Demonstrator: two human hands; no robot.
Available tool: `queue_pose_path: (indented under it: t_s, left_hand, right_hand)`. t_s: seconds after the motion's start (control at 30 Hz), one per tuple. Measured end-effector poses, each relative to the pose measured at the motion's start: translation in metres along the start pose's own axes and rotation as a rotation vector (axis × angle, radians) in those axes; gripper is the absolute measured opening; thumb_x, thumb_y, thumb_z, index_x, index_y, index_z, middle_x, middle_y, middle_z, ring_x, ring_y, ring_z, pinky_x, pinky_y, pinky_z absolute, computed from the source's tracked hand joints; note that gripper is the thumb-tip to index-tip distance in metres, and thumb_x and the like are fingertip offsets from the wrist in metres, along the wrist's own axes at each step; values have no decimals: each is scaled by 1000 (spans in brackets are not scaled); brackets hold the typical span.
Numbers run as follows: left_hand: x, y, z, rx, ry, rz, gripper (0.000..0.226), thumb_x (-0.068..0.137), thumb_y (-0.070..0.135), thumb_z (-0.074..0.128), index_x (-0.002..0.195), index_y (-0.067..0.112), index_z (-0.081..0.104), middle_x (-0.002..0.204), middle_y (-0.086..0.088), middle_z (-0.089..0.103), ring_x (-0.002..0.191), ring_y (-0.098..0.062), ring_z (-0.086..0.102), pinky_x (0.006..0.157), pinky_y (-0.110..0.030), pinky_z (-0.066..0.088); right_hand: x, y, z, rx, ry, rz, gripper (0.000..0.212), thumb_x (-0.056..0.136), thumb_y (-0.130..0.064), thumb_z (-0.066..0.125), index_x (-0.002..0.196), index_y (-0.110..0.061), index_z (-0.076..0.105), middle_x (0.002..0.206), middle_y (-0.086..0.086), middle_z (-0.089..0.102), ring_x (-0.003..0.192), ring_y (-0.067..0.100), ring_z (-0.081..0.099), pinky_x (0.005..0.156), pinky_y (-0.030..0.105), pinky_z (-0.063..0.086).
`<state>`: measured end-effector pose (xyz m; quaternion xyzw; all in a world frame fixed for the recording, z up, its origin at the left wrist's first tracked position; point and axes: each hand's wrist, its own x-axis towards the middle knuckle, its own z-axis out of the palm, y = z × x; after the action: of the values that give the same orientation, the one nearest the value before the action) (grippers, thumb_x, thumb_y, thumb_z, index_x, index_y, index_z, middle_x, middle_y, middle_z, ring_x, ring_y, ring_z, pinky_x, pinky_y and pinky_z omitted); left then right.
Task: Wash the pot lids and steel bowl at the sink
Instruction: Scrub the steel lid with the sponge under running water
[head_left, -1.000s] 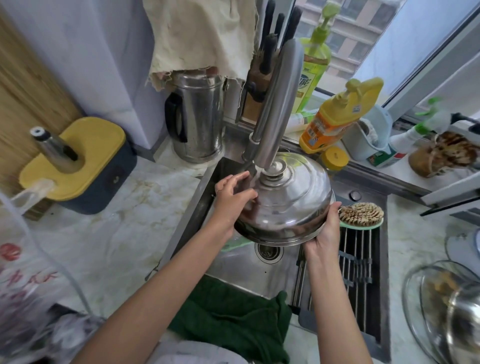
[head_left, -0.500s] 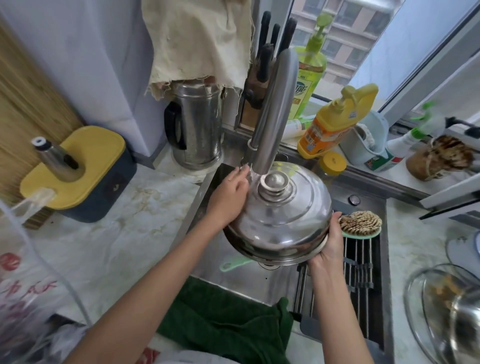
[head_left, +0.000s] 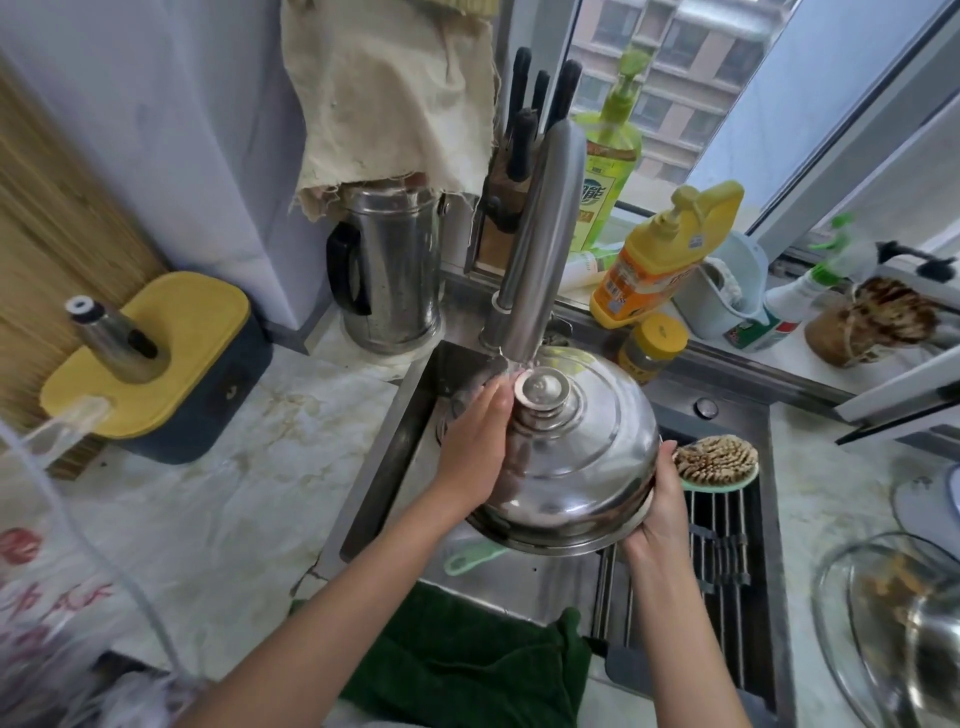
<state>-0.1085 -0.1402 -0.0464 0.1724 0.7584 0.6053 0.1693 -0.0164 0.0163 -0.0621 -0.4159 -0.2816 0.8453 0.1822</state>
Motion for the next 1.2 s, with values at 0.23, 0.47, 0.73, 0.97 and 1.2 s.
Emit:
queue_pose_path:
  t_s: [0.23,0.47,0.73,0.97,1.2]
  left_hand:
    - [21,-1,9,-197,338,-318,32,92,37,56,67,22,42,67,8,48,67,-11,46,72,-35,38]
    - [11,-9,1,-158,127,-309,16,100,29,48,89,18,48,81,8,52,78,-9,49,73,-25,37]
    - [40,-6,-5,-480,238,-483,31,100,18,45,69,19,48,75,3,59,73,-11,55,72,-26,42]
    - [20,-8,16,-695,189,-634,30,105,27,36,118,11,58,108,-6,66,99,-18,60,74,-25,47]
    - [-8,12,-37,-832,-238,-598,62,84,58,46,121,10,62,114,-14,69,103,-26,67,84,-36,55]
  right_hand:
    - [-12,10,15,-93,8,29,50,95,-48,46,124,-10,60,116,14,68,104,28,66,75,38,57]
    - [-14,14,17,-111,81,48,53,95,-49,46,127,-8,57,126,16,62,117,30,58,105,49,41]
    - [-27,6,29,-250,-2,-62,39,94,-44,51,115,-13,62,104,6,73,92,19,71,73,34,58]
    - [-41,3,45,-784,-95,-573,17,89,-28,59,77,-16,61,65,8,59,57,5,63,52,27,50]
    - [-31,34,33,-1904,-576,-1351,42,34,-6,89,55,-11,53,44,-2,51,32,15,46,36,18,30]
